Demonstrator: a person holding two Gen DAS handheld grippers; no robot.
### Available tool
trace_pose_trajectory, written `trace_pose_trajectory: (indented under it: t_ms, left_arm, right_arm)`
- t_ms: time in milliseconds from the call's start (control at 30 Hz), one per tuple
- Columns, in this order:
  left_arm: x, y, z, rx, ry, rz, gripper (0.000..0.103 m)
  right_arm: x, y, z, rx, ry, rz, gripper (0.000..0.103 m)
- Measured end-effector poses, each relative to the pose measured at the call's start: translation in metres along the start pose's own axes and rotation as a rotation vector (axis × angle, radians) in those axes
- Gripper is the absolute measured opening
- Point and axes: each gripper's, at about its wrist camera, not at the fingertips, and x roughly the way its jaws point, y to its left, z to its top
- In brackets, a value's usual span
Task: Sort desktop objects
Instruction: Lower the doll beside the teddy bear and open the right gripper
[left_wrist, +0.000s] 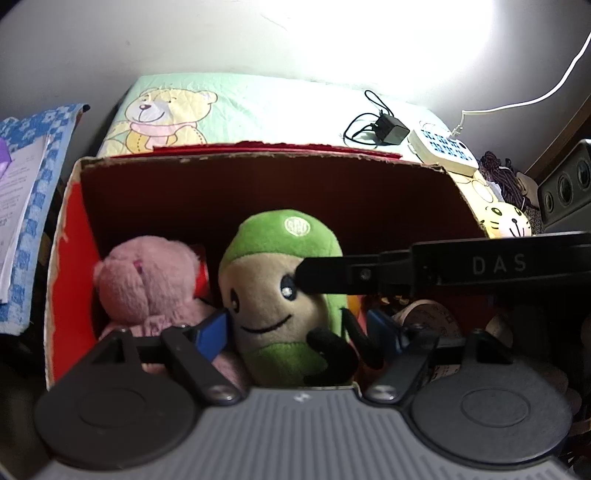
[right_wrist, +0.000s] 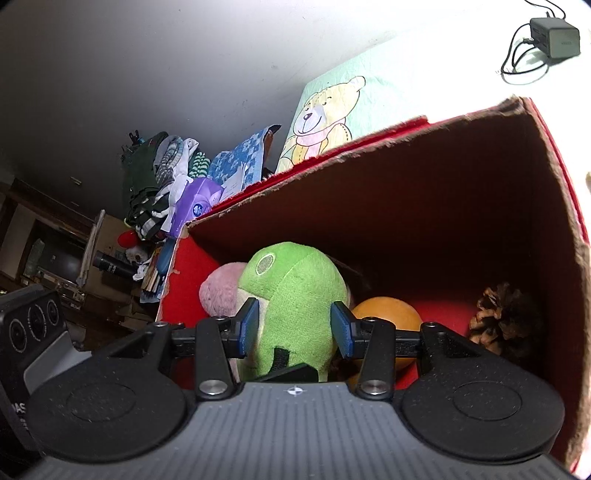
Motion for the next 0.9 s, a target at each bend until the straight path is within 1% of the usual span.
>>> trace_pose_trajectory:
  t_ms: [67, 100, 167, 233, 267, 333, 400, 533, 700, 900]
  left_arm:
    - [0.003, 0.001, 0.000, -0.010, 0.003, 0.004, 0.079]
    - [0.005, 0.002, 0.000, -0.016, 0.008, 0.007, 0.079]
    - [0.007, 0.000, 0.001, -0.016, 0.013, 0.021, 0.079]
    - [0.008, -0.003, 0.001, -0.010, 0.017, 0.037, 0.079]
    - [0.008, -0.004, 0.001, -0.008, 0.015, 0.043, 0.079]
    - [0.008, -0.005, 0.000, -0.011, 0.010, 0.054, 0.079]
    - [0.008, -0.005, 0.000, -0.020, 0.005, 0.063, 0.079]
    - [0.007, -0.007, 0.000, -0.027, -0.001, 0.092, 0.079]
    - [0.003, -0.010, 0.000, -0.029, -0.004, 0.127, 0.078]
    - [-0.005, -0.015, -0.003, -0.024, -0.028, 0.181, 0.078]
  right_arm:
    - [0.000, -0.012, -0.001, 0.068, 0.005, 0.027, 0.049]
    - [0.001, -0.013, 0.000, 0.075, 0.005, 0.027, 0.049]
    - [0.003, -0.006, 0.001, 0.031, 0.001, 0.006, 0.055]
    - [0.003, -0.002, 0.000, 0.010, -0.005, 0.002, 0.057]
    - [0.002, -0.004, 0.000, 0.013, -0.008, 0.007, 0.059]
    - [0.001, -0.005, 0.000, 0.018, -0.017, 0.017, 0.060]
    - [-0.002, -0.002, -0.001, -0.007, -0.034, 0.024, 0.060]
    - [-0.003, 0.002, -0.002, -0.047, -0.058, 0.010, 0.060]
    - [-0.006, 0.002, -0.003, -0.040, -0.091, -0.007, 0.060]
    - [-0.011, -0.001, -0.006, -0.007, -0.142, -0.010, 0.060]
